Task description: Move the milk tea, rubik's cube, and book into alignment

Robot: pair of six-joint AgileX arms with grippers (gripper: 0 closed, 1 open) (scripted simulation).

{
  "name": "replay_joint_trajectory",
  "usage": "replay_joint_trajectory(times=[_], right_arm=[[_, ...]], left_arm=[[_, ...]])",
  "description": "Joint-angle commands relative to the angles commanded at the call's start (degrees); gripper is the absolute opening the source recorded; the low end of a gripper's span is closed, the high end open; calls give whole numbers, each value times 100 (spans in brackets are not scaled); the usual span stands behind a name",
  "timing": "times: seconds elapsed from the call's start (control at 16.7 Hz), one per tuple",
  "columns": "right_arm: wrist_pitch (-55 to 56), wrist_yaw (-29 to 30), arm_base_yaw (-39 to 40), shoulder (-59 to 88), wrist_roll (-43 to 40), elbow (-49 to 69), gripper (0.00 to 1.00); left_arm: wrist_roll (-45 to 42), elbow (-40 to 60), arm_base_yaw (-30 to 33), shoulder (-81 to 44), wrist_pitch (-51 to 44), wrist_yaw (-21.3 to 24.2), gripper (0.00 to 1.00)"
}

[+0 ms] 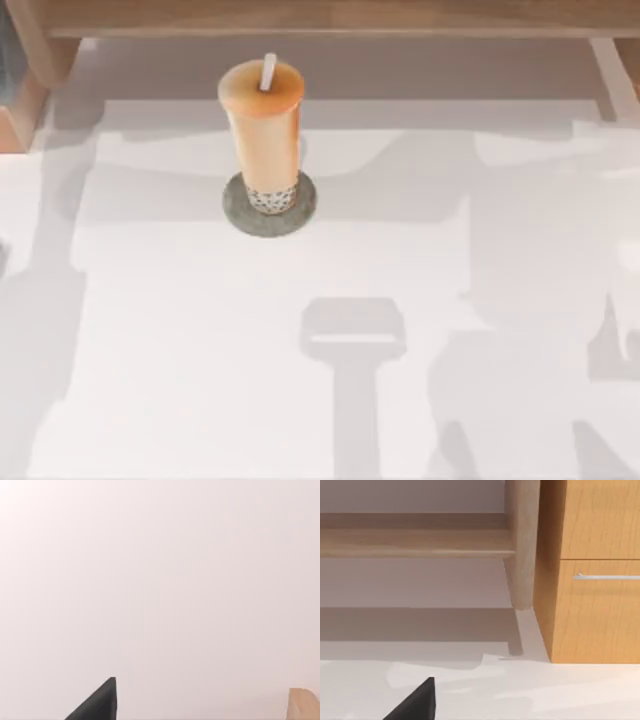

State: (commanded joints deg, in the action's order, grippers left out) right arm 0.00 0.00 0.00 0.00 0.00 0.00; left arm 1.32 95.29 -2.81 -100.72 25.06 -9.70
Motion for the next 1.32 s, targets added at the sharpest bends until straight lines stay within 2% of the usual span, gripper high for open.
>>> replay_joint_trajectory(times=[0.3,0.48,0.6,1.02,1.32], right_arm=[[0,0,0,0,0,0,100],[0,0,0,0,0,0,100],[0,0,0,0,0,0,100],[0,0,0,0,0,0,100],[0,0,0,0,0,0,100]], left_arm=[[110,-826,-1236,-509,1160,1615,100],[-5,-1425,-1489,-899,1219,2532,100],[-107,-1726,-1519,-1117,1094,2889,100],[-147,-1818,-1502,-1189,1001,2993,100],[-151,-1120,-1544,-1147,386,3020,100]])
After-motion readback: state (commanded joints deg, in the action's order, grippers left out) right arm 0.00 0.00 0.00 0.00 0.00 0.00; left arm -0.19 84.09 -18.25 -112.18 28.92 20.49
